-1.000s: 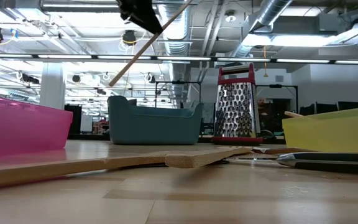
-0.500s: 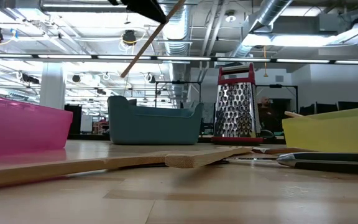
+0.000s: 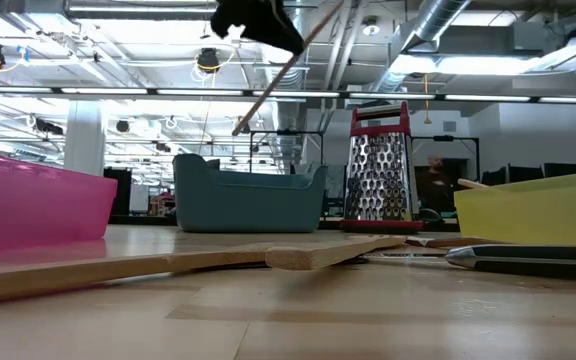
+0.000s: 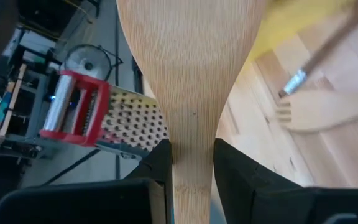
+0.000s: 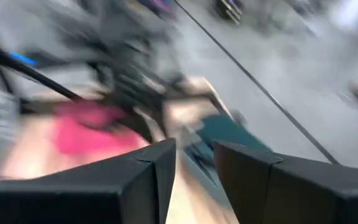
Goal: Pick & Place Kitchen Items
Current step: Put the brown spatula into the wooden bin
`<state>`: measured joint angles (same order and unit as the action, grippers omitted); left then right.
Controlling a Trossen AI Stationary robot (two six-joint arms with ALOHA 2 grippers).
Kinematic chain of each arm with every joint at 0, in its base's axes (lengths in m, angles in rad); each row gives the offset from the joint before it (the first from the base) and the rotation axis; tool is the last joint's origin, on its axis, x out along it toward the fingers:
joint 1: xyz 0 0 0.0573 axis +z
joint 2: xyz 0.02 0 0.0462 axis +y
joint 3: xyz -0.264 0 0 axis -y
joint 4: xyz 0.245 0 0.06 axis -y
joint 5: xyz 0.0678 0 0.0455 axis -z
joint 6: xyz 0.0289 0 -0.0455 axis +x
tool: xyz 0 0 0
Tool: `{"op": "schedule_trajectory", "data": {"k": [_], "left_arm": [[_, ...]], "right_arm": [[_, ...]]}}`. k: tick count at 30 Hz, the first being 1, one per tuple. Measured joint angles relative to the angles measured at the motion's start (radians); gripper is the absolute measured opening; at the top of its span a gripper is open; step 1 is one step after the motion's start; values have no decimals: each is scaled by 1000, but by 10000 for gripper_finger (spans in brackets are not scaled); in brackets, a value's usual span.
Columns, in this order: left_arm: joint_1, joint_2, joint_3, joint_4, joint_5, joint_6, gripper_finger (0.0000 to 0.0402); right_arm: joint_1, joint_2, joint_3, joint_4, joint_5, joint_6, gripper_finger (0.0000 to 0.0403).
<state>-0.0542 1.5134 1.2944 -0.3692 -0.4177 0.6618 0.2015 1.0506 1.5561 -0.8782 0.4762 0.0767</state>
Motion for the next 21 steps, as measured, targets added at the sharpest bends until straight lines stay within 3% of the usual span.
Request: {"op": "schedule_trajectory", "data": {"k": [3,11,21], "left_arm": [[-15,26,0,2,-2,94,68],[-86,69,0,13,-15,442,68],[-123,68,0,59,-150,639,67]], "right_arm": [[-28,17,-1,-117,70,67,122],[-184,66,-1,-140,67,229,158],[-431,233,-1,-81,-284,343,245]]}}
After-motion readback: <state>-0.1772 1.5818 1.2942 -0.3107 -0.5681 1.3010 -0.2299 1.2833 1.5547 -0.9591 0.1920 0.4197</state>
